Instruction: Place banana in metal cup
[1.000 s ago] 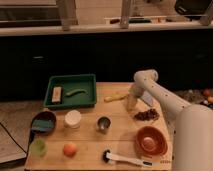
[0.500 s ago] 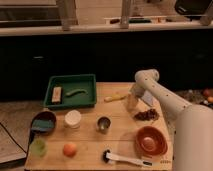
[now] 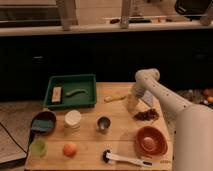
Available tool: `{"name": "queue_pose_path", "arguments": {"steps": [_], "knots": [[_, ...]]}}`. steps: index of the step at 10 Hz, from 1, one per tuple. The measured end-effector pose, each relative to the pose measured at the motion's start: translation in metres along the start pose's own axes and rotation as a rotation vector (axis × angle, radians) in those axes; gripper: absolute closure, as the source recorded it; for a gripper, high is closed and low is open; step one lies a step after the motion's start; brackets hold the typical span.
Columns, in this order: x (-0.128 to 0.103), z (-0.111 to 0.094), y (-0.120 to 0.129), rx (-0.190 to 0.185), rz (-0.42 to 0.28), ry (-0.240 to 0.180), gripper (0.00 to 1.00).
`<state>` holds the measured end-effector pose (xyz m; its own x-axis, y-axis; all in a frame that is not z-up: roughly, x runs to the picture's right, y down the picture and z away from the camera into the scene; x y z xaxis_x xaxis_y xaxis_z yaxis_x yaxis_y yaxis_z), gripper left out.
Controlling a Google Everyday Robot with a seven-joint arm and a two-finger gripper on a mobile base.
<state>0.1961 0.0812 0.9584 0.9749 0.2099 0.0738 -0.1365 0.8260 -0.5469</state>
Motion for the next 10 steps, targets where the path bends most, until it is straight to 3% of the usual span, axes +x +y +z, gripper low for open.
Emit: {"name": "queue_pose_path", "arguments": {"steps": [5, 10], "knots": [[-0.056, 0.001, 0.005, -0.016, -0.131, -0.009, 0.20], [-0.088, 0.006, 0.007, -0.034, -0.209, -0.019, 0.20]]}}
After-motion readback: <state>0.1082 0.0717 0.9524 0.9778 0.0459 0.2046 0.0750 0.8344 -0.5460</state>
